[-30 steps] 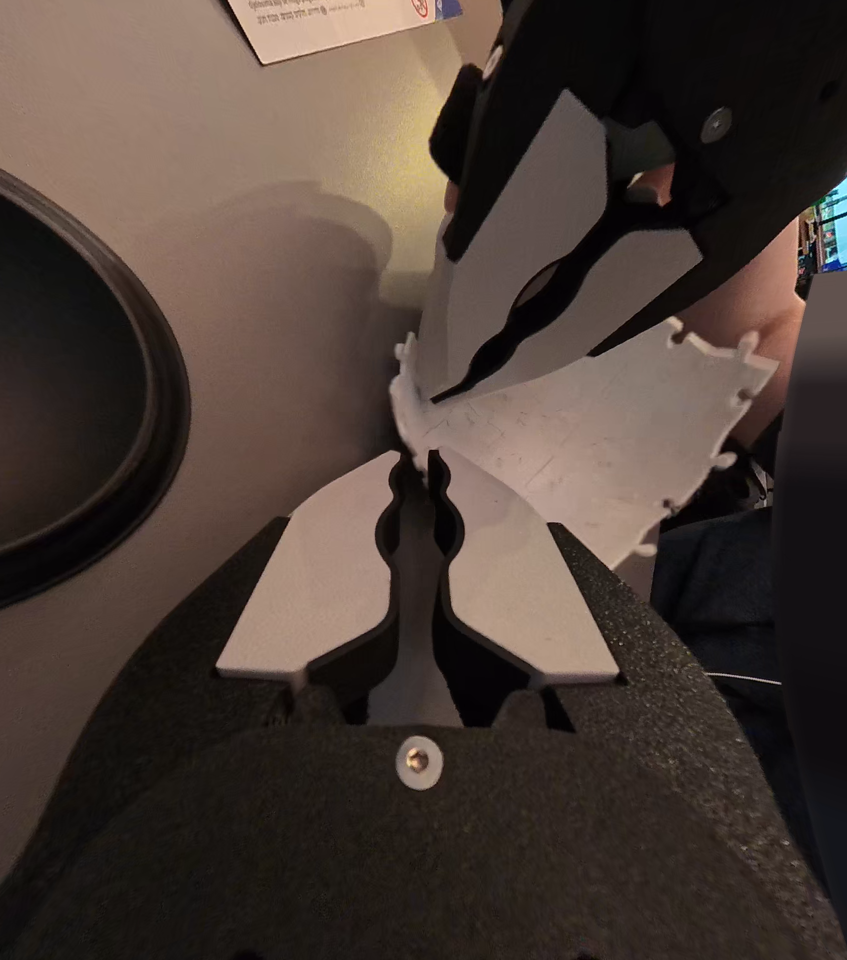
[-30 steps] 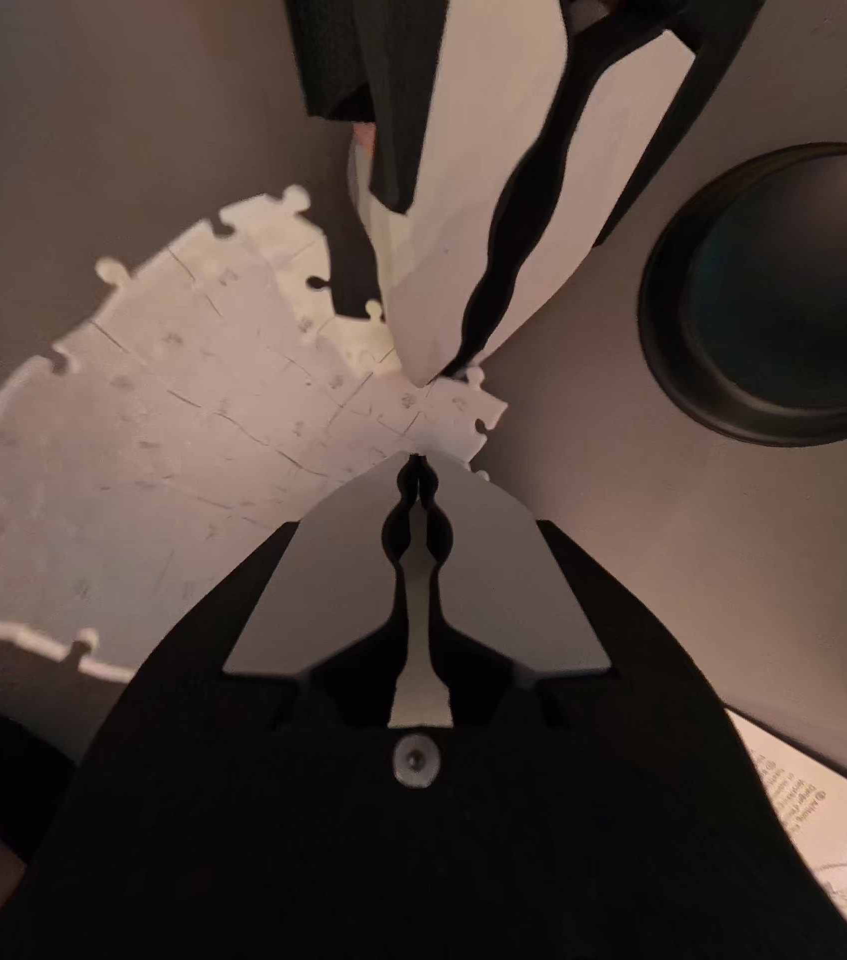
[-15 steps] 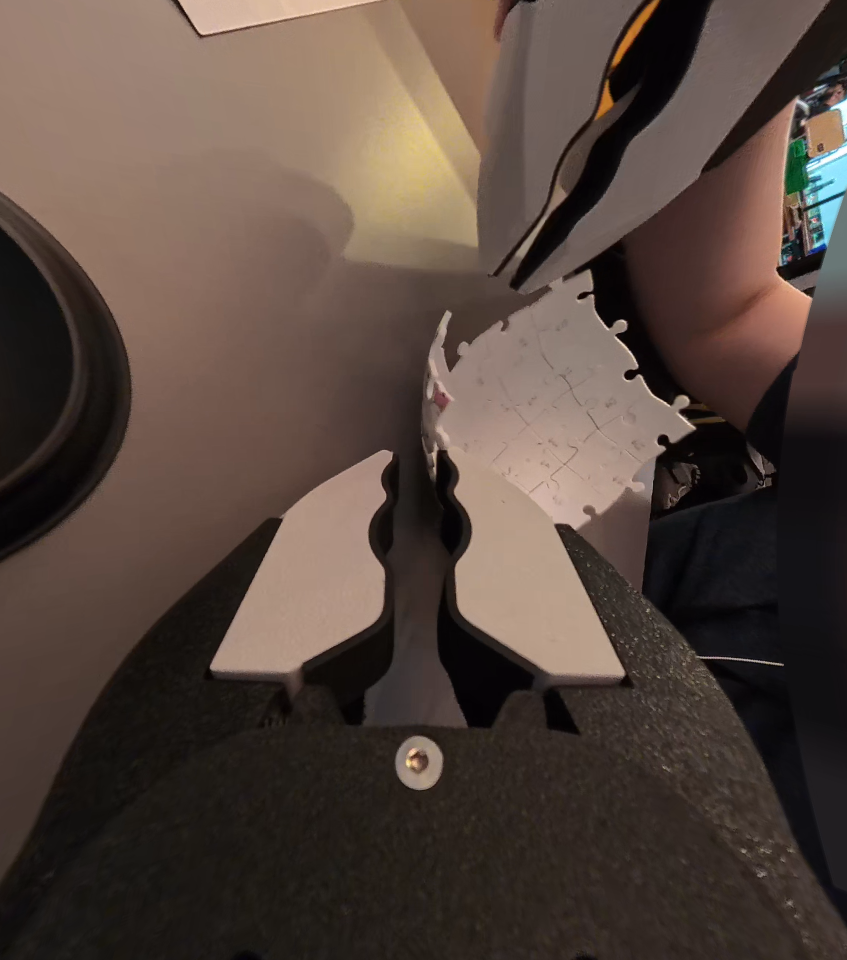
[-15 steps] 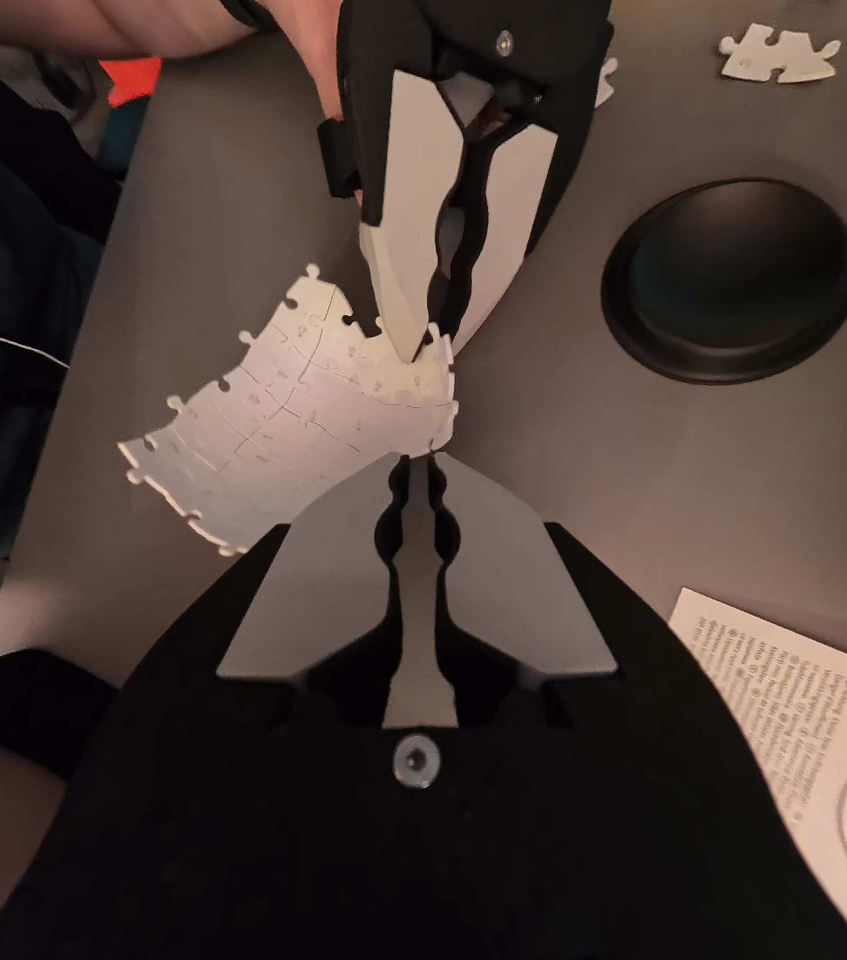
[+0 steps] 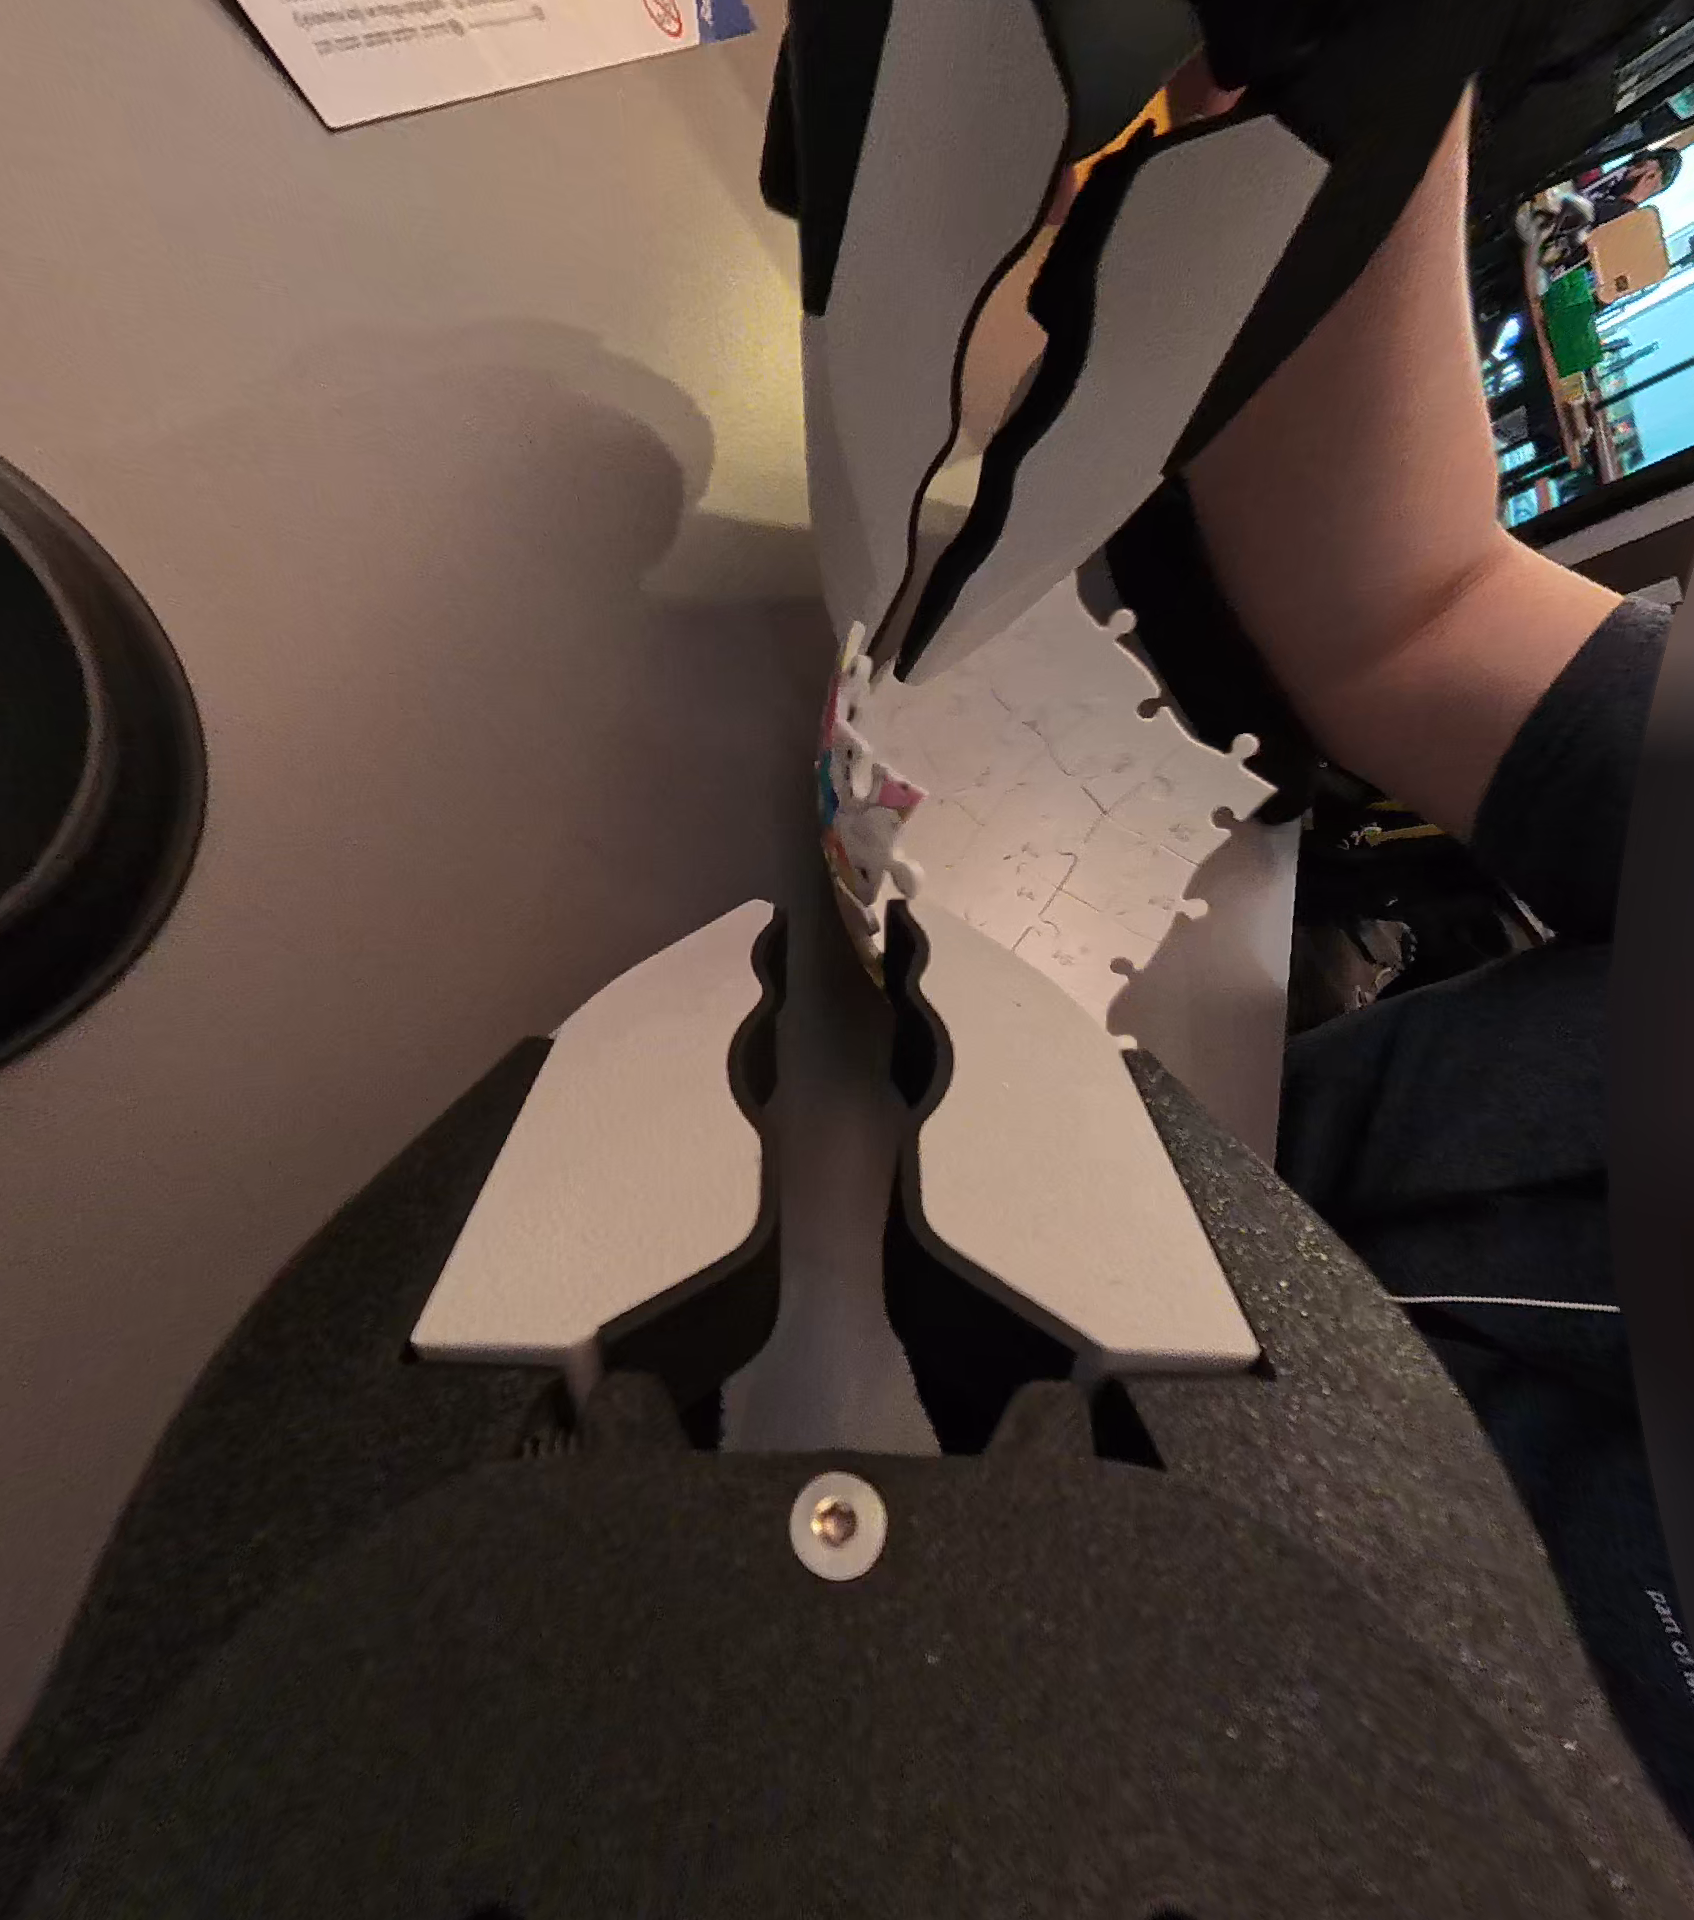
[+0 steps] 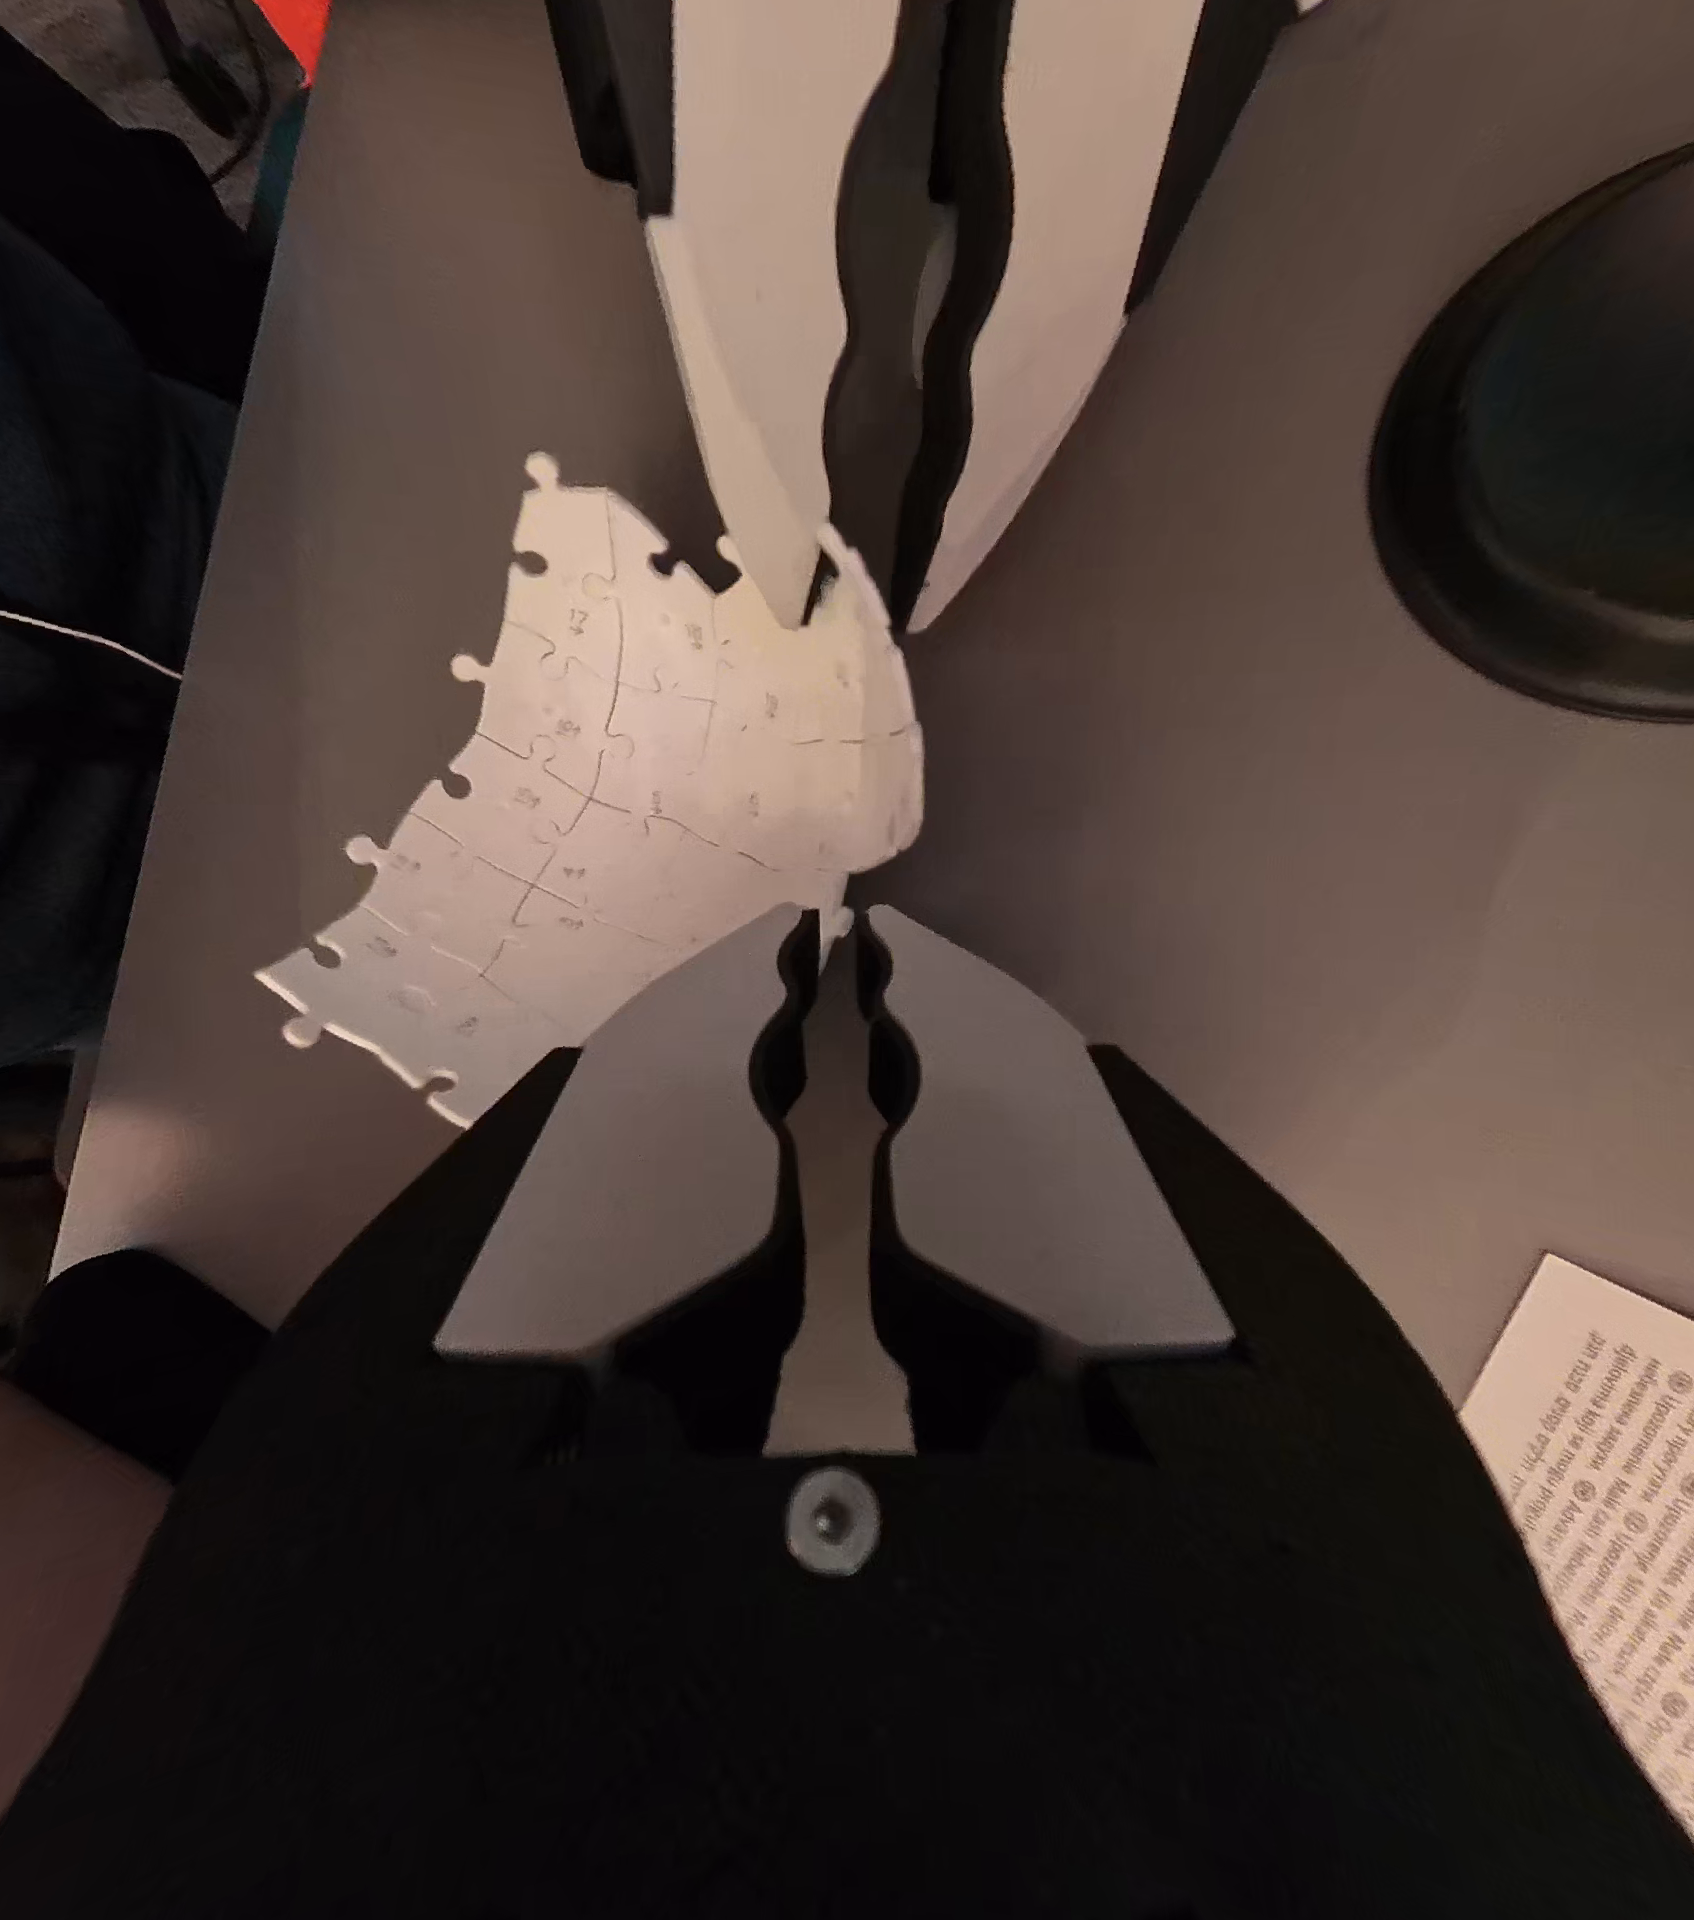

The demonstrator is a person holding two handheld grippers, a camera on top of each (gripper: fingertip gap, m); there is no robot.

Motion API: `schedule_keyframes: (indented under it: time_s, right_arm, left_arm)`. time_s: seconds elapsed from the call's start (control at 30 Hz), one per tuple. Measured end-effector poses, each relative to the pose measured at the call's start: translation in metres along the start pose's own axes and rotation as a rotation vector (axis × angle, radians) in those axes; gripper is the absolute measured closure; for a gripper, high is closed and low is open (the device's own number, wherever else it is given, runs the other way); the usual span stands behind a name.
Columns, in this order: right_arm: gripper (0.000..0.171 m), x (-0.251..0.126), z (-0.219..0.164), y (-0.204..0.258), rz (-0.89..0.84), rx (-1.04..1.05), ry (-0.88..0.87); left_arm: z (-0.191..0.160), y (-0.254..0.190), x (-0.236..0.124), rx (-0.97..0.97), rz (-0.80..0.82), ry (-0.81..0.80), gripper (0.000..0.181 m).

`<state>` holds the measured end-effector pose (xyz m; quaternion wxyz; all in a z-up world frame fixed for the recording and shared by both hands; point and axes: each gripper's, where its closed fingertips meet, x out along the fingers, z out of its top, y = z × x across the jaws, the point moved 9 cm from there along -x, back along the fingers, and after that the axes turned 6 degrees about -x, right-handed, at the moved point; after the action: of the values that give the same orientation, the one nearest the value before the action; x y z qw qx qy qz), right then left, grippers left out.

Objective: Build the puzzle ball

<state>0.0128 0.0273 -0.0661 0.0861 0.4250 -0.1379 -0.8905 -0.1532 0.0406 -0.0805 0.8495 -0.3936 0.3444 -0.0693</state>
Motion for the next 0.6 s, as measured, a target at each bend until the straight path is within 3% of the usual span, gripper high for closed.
schedule_keyframes:
  time_s: [0.37, 0.5, 0.6]
  right_arm:
    - [0.165, 0.001, -0.003, 0.004, 0.074, 0.030, -0.005]
    - [0.165, -0.005, 0.001, 0.007, 0.071, 0.013, -0.035]
    - [0.163, -0.009, 0.005, 0.007, 0.059, -0.008, -0.063]
  left_arm:
    - [-0.003, -0.017, -0.034, 0.048, -0.031, -0.046, 0.160]
    - [0.005, -0.026, -0.081, 0.132, 0.010, -0.264, 0.162]
    - [0.010, -0.036, -0.118, 0.265, 0.206, -0.482, 0.161]
